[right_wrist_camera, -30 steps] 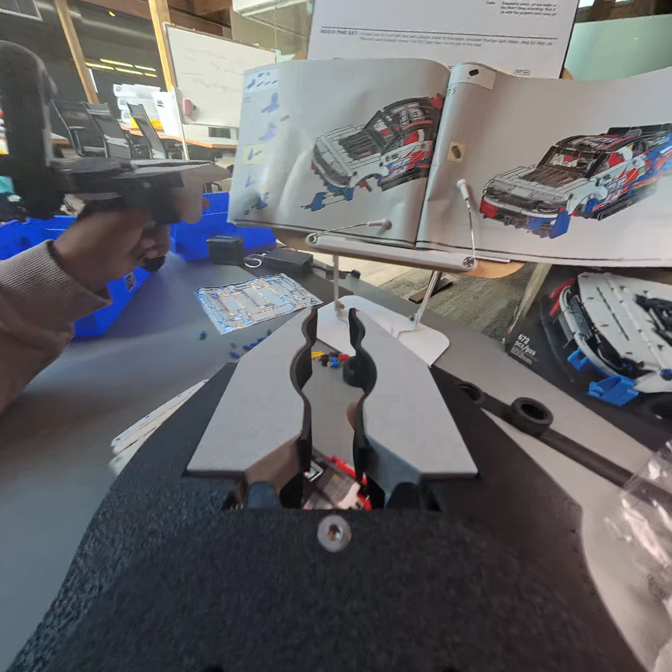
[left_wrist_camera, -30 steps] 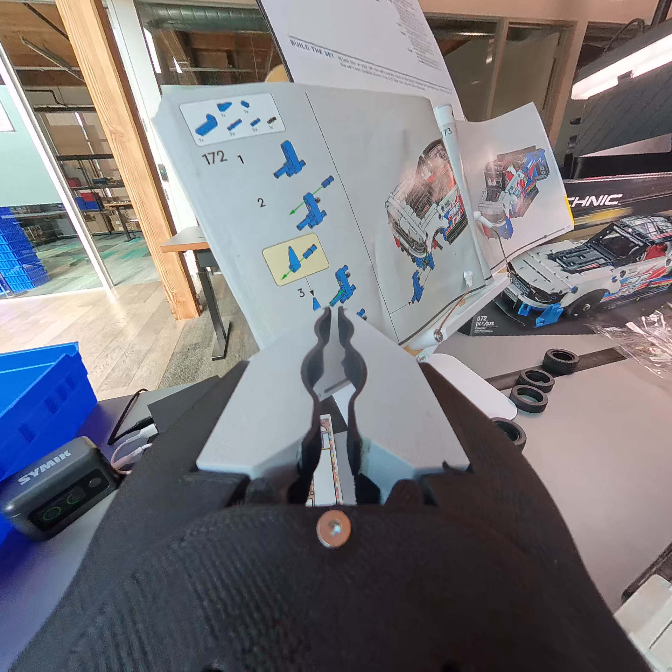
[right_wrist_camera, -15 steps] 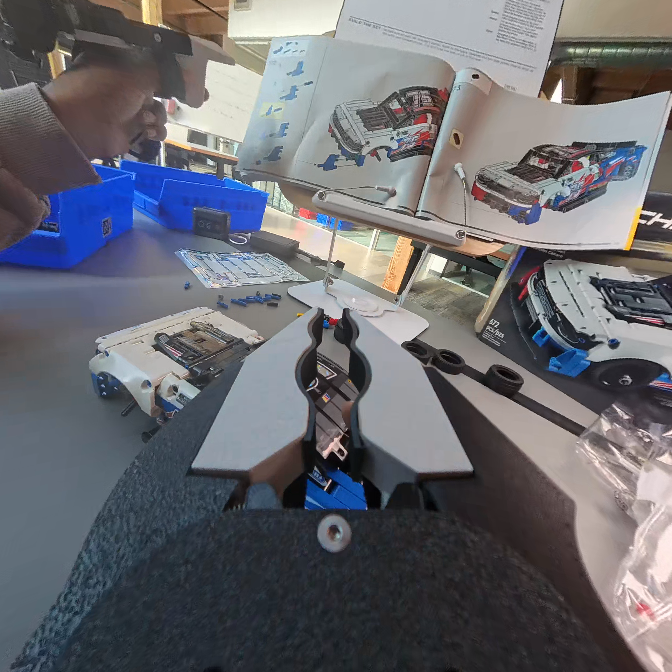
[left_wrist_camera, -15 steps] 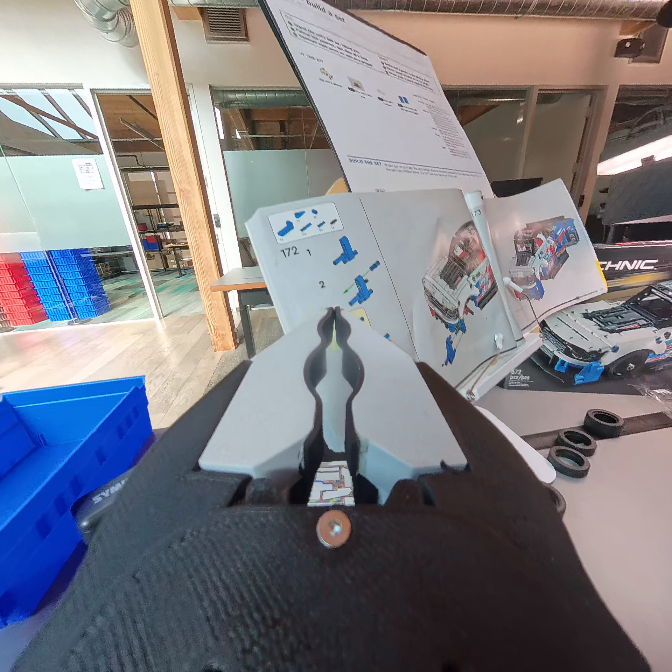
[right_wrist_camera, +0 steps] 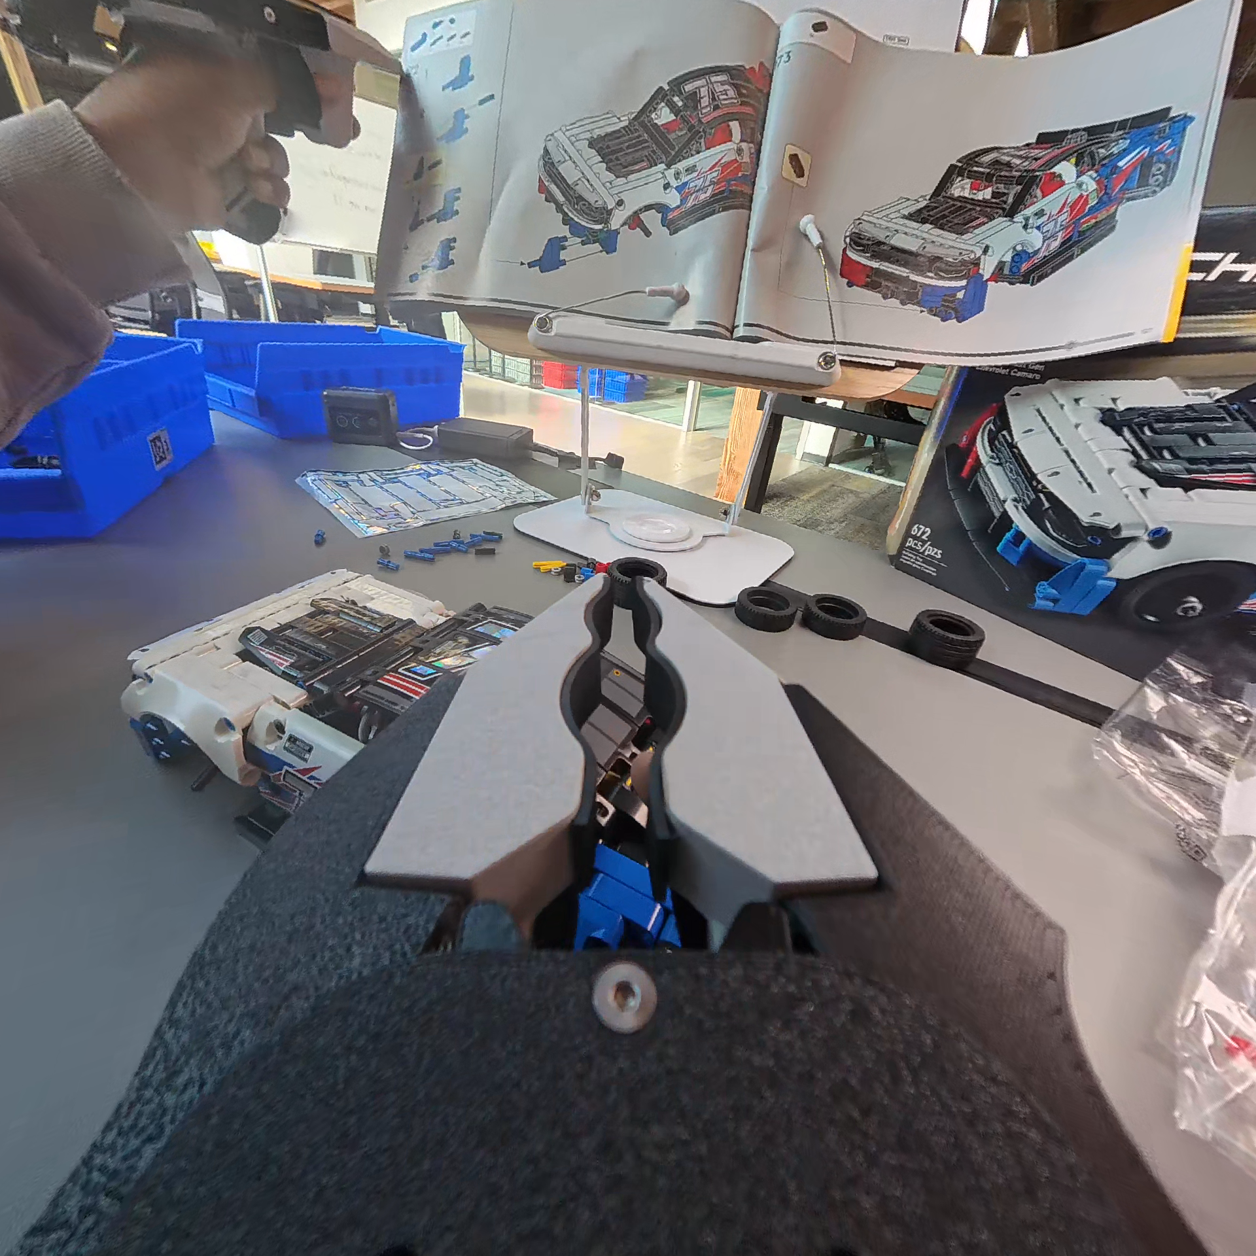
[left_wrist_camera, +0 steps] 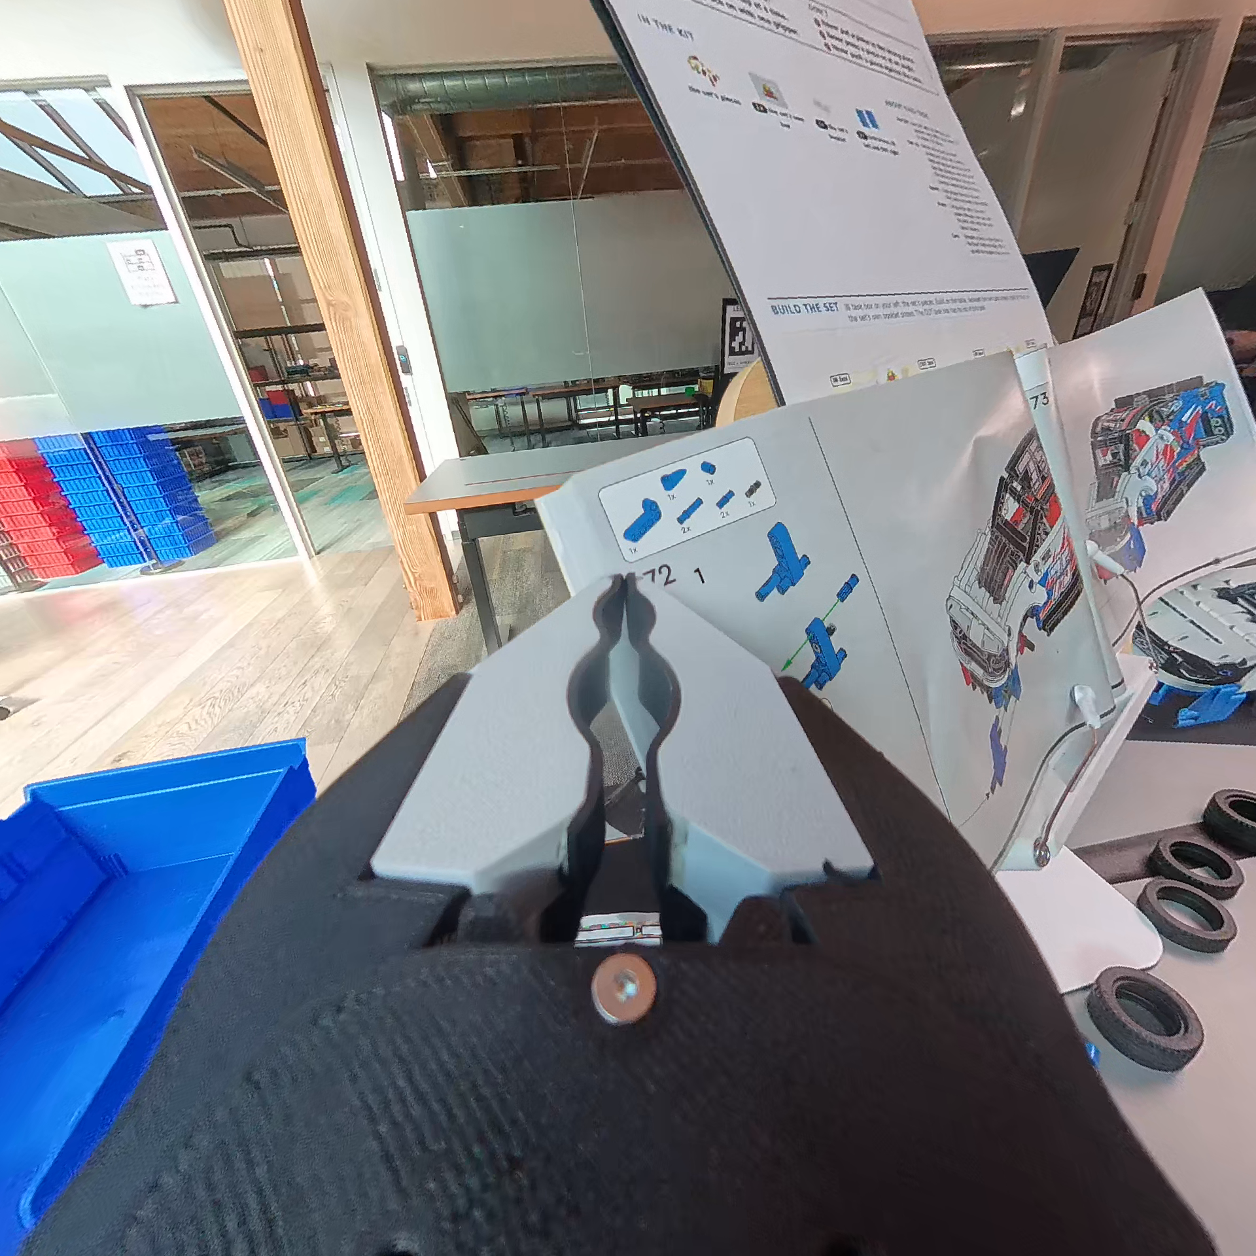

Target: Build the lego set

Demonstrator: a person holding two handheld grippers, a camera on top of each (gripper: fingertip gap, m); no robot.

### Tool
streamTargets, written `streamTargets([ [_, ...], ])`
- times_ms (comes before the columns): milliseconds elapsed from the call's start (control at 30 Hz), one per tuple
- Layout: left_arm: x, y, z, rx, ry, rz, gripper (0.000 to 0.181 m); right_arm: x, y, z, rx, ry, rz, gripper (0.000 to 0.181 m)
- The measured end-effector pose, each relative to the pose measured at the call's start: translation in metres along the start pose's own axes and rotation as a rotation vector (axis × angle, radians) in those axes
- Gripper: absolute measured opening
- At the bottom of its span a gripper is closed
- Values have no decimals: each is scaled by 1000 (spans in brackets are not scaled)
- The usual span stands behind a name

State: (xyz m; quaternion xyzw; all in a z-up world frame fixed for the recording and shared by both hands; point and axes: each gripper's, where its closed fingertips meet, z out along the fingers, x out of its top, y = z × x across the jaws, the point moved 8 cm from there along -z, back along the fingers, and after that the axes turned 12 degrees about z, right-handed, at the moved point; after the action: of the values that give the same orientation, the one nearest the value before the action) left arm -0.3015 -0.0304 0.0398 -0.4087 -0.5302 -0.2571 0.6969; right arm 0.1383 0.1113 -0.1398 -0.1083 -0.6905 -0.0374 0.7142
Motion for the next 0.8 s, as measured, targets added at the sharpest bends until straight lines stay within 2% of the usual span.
streamTargets([
  [267, 0, 6, -8, -47, -8, 18, 0, 0, 2, -1, -14, -3, 6, 1],
  [367, 10, 11, -32, -157, 0, 30, 0, 2, 3, -3, -20, 6, 1, 0],
  [500, 29, -1, -90, -336, -63, 134, 3, 3, 3, -6, -33, 6, -9, 0],
  [567, 26, -24, -120, -414, -215, 225, 2, 5, 2, -8, -37, 9, -8, 0],
  [633, 2, -56, -144, -475, -492, 270, 9, 6, 0, -8, -27, 11, 7, 0],
  [700, -37, -92, -163, -476, -756, 283, 14, 6, -2, -7, -15, 5, 18, 0],
  [800, -105, -119, -188, -565, -1002, 180, 16, 5, -6, -5, 3, -5, 21, 0],
])
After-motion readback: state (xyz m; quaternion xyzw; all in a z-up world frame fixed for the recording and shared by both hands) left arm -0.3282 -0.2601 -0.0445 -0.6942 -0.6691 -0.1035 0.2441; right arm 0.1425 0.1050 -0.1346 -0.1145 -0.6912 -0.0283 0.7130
